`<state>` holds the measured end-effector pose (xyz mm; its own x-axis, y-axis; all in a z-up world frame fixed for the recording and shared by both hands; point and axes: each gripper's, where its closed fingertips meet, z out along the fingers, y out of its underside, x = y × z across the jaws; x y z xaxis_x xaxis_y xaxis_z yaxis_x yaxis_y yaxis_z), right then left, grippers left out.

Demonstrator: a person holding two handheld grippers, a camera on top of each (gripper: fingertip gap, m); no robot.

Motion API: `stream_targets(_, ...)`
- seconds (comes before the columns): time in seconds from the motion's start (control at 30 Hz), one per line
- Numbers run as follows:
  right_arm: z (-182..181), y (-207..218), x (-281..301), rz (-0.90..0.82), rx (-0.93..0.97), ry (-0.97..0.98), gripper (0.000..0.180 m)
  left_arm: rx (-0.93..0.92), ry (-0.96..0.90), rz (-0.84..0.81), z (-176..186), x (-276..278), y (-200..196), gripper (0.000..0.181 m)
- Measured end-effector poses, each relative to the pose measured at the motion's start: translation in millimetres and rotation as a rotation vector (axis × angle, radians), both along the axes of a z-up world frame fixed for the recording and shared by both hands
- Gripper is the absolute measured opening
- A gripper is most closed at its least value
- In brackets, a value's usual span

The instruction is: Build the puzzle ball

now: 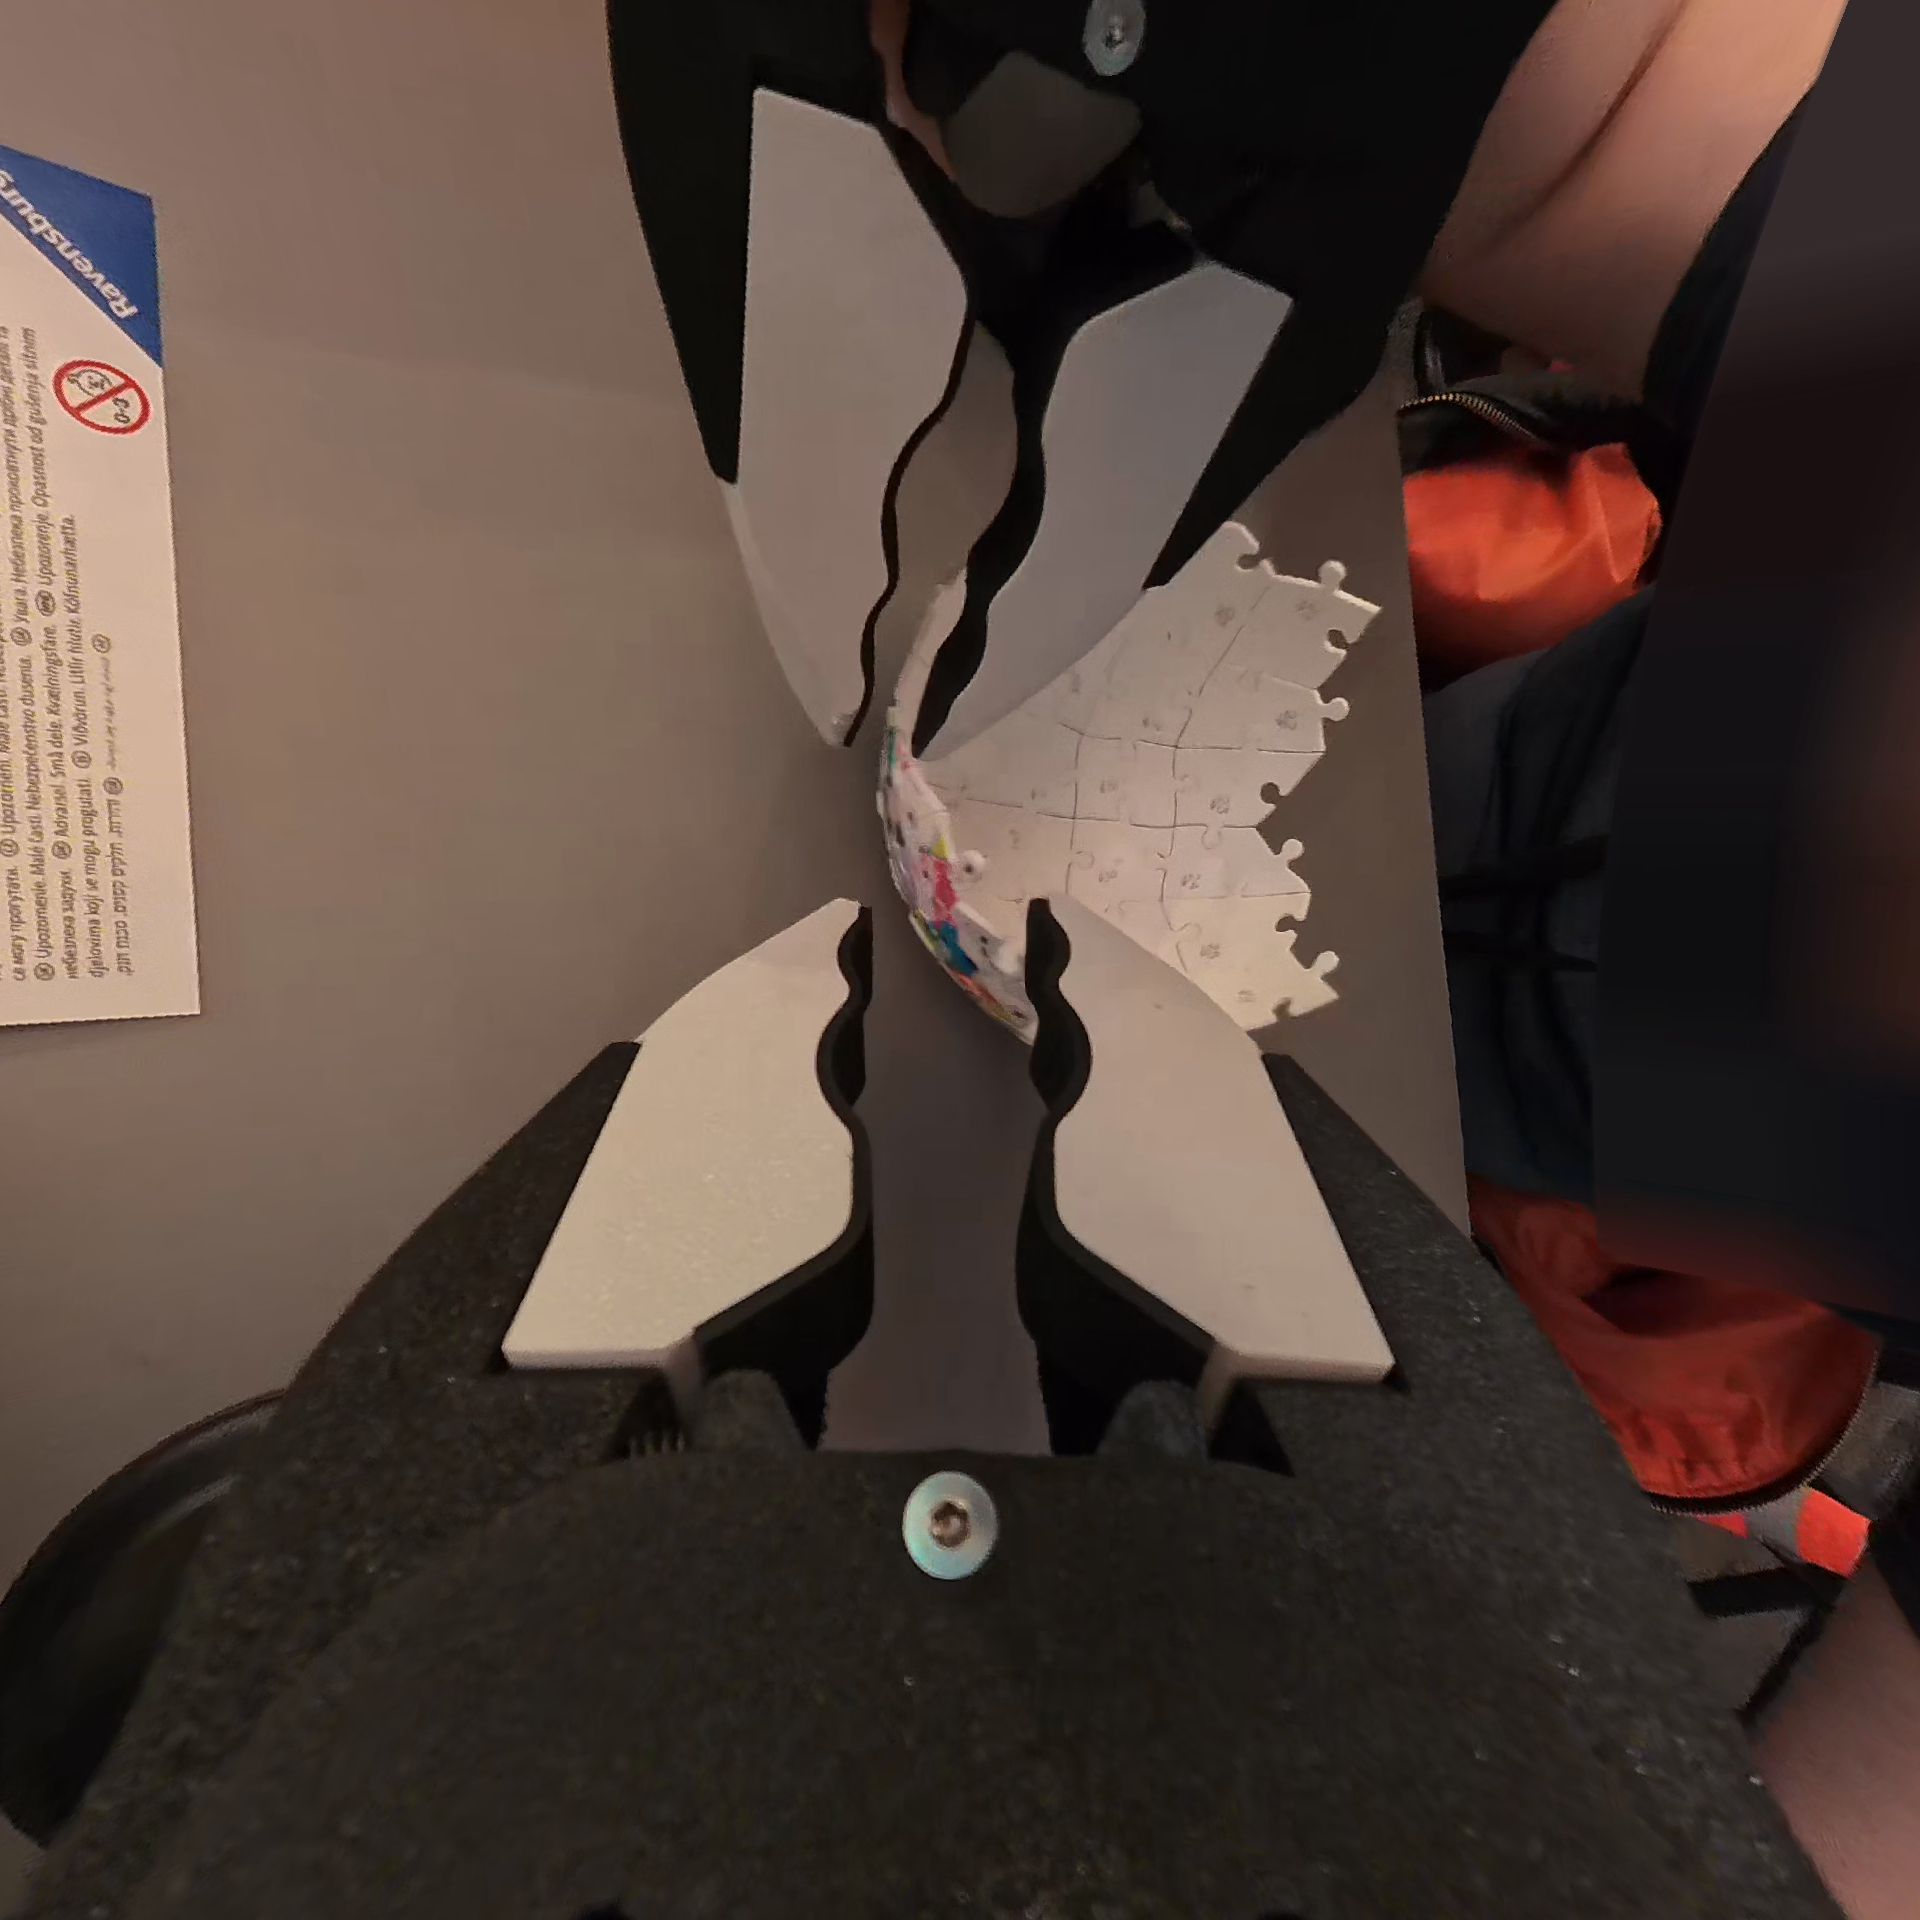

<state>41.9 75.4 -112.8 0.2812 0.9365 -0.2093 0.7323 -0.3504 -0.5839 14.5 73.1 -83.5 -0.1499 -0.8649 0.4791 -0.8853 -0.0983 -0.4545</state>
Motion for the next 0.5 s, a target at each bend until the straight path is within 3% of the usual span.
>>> stream_targets(0.27, 28, 4, 13, -0.041, 0.058, 0.102, 0.017, 0.042, -0.185, 0.128, 45, -29, -12, 0.031)
stream_targets(0.5, 46, 26, 30, -0.121, 0.194, 0.233, 0.017, 0.237, -0.455, 0.443, 77, -109, -42, 0.037)
